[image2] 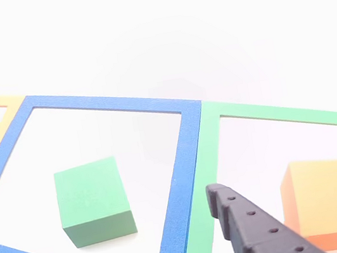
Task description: Tower of hanoi
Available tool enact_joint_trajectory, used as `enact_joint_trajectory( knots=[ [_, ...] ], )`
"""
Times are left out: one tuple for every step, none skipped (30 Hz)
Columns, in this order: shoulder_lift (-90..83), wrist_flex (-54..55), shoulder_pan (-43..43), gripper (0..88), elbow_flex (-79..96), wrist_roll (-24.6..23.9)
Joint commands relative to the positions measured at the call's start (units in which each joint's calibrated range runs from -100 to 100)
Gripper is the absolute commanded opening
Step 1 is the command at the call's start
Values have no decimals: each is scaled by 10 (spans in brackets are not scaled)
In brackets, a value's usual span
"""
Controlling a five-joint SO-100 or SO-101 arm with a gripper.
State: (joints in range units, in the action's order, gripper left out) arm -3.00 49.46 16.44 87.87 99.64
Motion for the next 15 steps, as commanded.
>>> enact_joint_trajectory(
  knots=[
    [47, 62, 10, 420, -25, 4],
    [61, 74, 13, 419, -29, 4],
    [80, 88, 17, 418, -36, 4],
    [94, 98, 20, 416, -43, 4],
    [111, 110, 23, 416, -53, 4],
    [126, 118, 24, 415, -63, 4],
    [141, 124, 26, 415, -74, 4],
    [156, 128, 29, 414, -88, 4],
    [165, 128, 31, 412, -99, 4],
    [177, 128, 32, 411, -111, 4],
    [185, 128, 34, 410, -121, 4],
    [196, 129, 37, 408, -132, 4],
    [206, 131, 39, 408, -141, 4],
    [214, 135, 40, 408, -150, 4],
    [223, 139, 41, 408, -156, 4]
  ],
)
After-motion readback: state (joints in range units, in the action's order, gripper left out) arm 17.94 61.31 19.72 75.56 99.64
